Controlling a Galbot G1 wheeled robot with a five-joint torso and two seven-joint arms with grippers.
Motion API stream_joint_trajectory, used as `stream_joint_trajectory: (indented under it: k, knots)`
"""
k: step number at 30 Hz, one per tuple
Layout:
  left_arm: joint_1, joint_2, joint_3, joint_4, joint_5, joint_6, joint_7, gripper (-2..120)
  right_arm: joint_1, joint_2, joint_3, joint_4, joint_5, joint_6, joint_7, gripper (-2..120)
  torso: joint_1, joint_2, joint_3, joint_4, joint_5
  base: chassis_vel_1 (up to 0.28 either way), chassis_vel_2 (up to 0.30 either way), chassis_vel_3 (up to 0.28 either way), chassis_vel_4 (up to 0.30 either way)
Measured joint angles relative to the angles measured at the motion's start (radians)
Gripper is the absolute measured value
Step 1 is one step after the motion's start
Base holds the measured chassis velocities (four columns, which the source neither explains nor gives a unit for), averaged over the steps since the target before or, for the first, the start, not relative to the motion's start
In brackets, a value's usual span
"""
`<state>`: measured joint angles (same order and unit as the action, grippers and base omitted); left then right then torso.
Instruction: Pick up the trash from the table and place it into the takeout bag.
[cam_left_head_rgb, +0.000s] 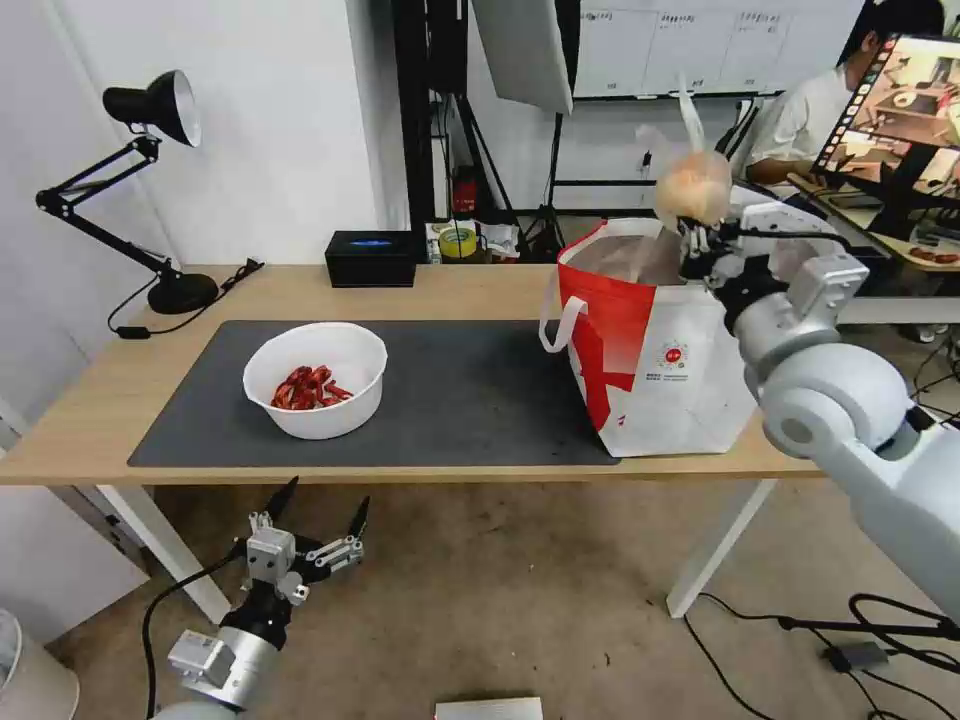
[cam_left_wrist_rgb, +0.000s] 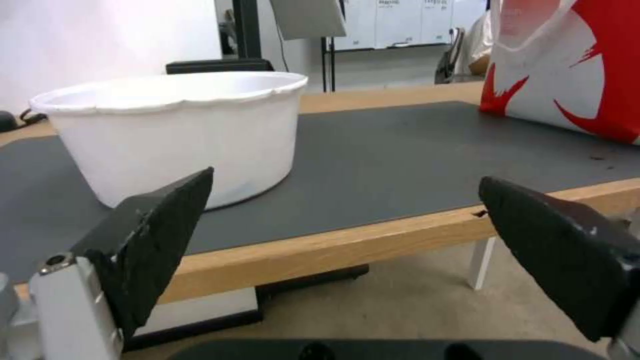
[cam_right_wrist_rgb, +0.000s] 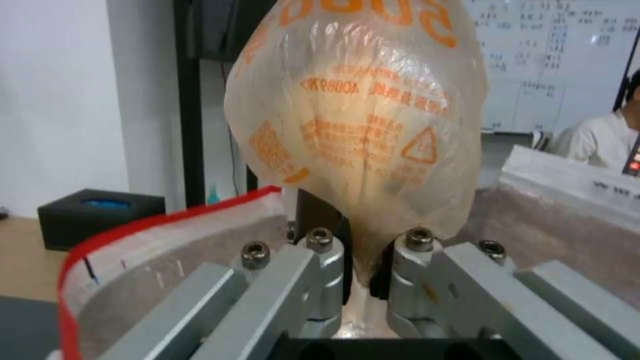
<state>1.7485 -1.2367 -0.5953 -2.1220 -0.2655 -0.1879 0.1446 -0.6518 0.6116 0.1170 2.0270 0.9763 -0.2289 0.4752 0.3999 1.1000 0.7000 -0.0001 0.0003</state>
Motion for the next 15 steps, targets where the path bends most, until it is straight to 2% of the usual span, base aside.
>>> stream_joint_trajectory:
  k: [12,15]
  knots:
    - [0.006,0.005,-0.003,-0.007,-0.001,0.000,0.000,100,0.003,0.020,-0.016,-0.059,0.000,-0.003,-0.002,4,0.000,0.000,0.000,0.0002,-0.0002,0.000,0.000,0.000,0.000]
    - [0.004,0.005,0.001,-0.007,0.000,0.000,0.000,100,0.004,0.017,-0.016,-0.059,0.014,-0.002,-0.009,15,0.000,0.000,0.000,0.0002,-0.0003,0.000,0.000,0.000,0.000]
